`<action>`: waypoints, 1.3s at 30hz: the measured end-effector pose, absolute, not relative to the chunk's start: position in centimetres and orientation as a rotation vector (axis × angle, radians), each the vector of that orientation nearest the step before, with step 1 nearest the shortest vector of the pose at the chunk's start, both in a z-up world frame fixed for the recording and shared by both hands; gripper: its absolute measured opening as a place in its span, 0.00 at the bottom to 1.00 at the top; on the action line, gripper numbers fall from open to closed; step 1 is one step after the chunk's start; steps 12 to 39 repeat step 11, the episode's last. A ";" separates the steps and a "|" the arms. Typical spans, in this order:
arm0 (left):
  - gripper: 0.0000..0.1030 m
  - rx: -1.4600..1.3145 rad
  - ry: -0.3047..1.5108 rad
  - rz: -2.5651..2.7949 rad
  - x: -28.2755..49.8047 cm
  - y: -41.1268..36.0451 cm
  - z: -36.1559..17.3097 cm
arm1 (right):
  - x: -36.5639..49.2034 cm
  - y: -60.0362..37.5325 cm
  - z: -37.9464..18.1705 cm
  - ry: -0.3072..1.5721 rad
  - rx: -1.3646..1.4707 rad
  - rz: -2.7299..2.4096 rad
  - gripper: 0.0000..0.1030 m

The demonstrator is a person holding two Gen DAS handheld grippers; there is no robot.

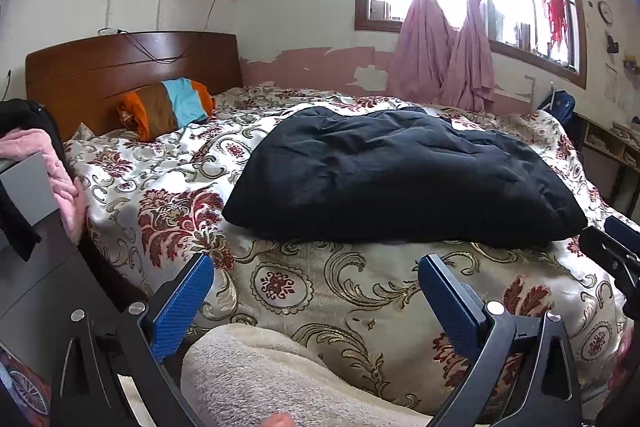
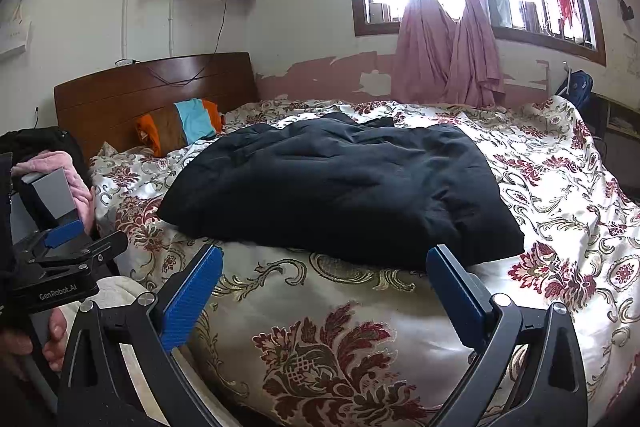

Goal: Fold large clothes

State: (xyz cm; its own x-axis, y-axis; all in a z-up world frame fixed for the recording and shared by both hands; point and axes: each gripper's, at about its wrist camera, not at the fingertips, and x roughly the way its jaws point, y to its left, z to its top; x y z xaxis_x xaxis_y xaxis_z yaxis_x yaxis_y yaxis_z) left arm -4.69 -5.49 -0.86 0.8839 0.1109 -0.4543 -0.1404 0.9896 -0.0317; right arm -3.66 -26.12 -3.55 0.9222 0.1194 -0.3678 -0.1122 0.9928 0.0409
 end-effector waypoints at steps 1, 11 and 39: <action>1.00 -0.067 0.467 0.131 -4.8 -5.4 -0.9 | -3.7 -26.1 -3.6 0.379 0.019 0.119 0.97; 1.00 -0.071 0.459 0.146 -4.8 -5.0 -0.8 | -3.8 -25.8 -3.8 0.385 0.020 0.122 0.97; 1.00 -0.071 0.459 0.146 -4.8 -5.0 -0.8 | -3.8 -25.8 -3.8 0.385 0.020 0.122 0.97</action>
